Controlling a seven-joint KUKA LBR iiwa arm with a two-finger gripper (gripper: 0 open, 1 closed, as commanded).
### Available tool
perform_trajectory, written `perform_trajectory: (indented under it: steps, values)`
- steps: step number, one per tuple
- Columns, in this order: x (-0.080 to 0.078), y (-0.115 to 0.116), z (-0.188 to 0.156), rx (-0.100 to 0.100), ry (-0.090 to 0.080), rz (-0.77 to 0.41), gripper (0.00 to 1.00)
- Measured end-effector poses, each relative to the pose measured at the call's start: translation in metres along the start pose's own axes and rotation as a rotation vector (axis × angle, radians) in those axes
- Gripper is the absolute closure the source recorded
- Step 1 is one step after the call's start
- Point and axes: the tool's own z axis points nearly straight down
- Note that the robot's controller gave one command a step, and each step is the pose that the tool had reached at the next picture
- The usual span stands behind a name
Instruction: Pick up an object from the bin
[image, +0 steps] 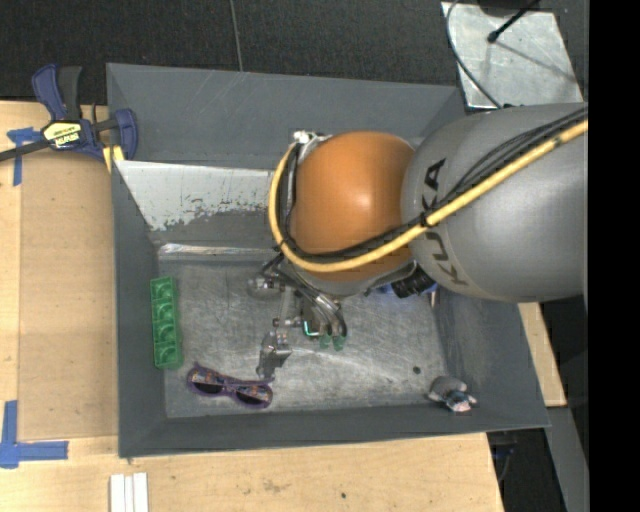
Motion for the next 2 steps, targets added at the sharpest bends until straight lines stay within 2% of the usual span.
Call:
perform_trajectory:
  steps: [1, 2]
  values:
    - [-0.002, 0.000, -0.004, -0.002, -0.008, 0.002, 0.00]
    - [0.007, 0.019, 0.068, -0.003, -0.012, -0.071, 0.00]
